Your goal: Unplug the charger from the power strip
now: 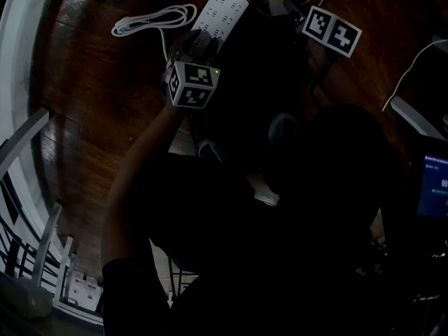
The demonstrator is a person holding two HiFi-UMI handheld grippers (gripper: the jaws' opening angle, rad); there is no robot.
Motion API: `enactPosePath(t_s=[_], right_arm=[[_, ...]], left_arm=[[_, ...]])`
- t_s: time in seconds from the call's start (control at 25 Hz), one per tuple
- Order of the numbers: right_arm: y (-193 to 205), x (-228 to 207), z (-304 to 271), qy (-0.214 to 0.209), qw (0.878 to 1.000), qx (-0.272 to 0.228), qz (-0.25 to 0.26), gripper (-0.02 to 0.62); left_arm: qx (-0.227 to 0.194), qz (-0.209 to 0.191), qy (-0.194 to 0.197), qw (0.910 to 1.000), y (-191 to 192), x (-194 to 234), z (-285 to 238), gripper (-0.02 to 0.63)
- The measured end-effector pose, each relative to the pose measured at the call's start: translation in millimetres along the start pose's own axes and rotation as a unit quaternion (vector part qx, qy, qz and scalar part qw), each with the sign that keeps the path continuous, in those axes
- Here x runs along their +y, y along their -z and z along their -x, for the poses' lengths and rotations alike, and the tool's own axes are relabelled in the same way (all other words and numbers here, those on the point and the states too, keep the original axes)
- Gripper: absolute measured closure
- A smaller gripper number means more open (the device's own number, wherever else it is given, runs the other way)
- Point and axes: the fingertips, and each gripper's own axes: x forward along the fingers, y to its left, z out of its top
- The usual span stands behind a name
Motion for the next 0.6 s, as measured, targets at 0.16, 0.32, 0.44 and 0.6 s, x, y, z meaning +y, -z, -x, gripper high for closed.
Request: enactPosePath(t_s=[0.16,0.32,0.44,0.6], right_arm=[[-32,27,14,-0.035,0.996,-0.053,0.056,0.288],[-38,93,23,-0.129,0.981,-0.072,0.125,0.387],[-27,135,33,-0.196,0.964,-0.073,0.167,0.485],[-3,176,46,-0.275,0.926,-0.075,0.248,0.584]], left_arm=[[-0.002,-0.002,0.000,1.0000,0,0,0,0.443],[-0.003,-0.003,0.002,1.0000,-1,-1,0,0.442],[-0.004,-0.004,0.004,1.0000,-2,-2,1,0.442],[-0.006,-0.008,0.003,1.0000,-3,-2,1,0.442]])
